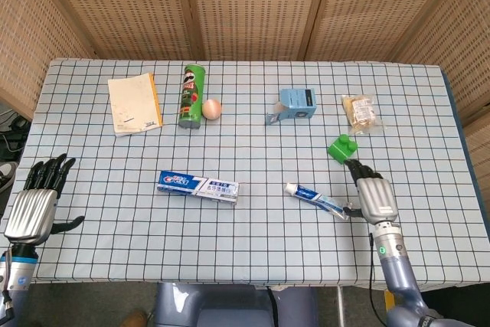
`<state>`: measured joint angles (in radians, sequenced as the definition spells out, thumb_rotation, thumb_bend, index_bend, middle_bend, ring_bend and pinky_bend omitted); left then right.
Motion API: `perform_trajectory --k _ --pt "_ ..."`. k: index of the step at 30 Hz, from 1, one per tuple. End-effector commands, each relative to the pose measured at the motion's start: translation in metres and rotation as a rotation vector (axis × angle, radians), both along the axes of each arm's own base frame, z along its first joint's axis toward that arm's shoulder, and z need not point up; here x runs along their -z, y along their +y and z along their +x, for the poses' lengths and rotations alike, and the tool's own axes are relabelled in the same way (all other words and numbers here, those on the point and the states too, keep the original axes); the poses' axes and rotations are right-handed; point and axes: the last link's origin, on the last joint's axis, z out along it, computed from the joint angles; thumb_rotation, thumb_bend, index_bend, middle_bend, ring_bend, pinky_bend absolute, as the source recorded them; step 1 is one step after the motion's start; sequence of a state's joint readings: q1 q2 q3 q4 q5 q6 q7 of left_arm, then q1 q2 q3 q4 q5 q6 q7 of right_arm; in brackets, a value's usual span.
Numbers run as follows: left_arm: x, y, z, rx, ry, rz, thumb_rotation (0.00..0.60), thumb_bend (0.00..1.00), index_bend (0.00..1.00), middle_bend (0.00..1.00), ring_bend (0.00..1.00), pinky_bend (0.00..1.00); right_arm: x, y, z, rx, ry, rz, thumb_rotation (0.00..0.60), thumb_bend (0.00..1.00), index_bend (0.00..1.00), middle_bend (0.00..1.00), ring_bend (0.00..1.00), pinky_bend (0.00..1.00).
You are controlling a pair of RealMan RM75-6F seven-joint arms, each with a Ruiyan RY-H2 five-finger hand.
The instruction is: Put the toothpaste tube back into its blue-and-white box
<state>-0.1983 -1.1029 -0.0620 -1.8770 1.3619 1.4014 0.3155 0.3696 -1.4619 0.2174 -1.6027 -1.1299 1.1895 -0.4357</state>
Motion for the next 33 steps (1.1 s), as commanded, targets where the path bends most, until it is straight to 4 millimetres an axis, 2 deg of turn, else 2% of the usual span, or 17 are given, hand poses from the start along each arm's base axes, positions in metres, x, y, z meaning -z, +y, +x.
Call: perform_trajectory --k 1,4,13,19,33 --pt "0.0 0.0 -0.001 -0.005 0.002 0.0 0.6 0.0 0.0 0.0 0.0 0.0 0.018 -0.007 0.017 0.028 -0.029 0.007 0.6 0.13 0.25 0.31 0.33 0.44" --pt "0.0 0.002 -0.002 -0.01 -0.001 -0.004 0.6 0.0 0.0 0.0 0.0 0.0 0.03 -0.002 0.027 0.051 -0.035 0.039 0.6 0.16 0.25 0.31 0.33 0.45" --pt "-0.001 0.002 -0.002 -0.008 -0.003 -0.006 0.6 0.0 0.0 0.0 0.0 0.0 0.049 -0.001 0.034 0.064 -0.019 0.07 0.6 0.25 0.28 0.33 0.35 0.45" --pt "-0.002 0.002 -0.003 -0.013 -0.007 -0.004 0.6 0.0 0.0 0.0 0.0 0.0 0.061 -0.004 0.031 0.069 0.009 0.067 0.6 0.33 0.32 0.35 0.37 0.45" --pt "0.0 0.003 -0.003 -0.016 -0.001 -0.009 0.6 0.0 0.0 0.0 0.0 0.0 0.067 -0.007 0.016 0.101 0.023 0.077 0.6 0.38 0.38 0.41 0.42 0.44"
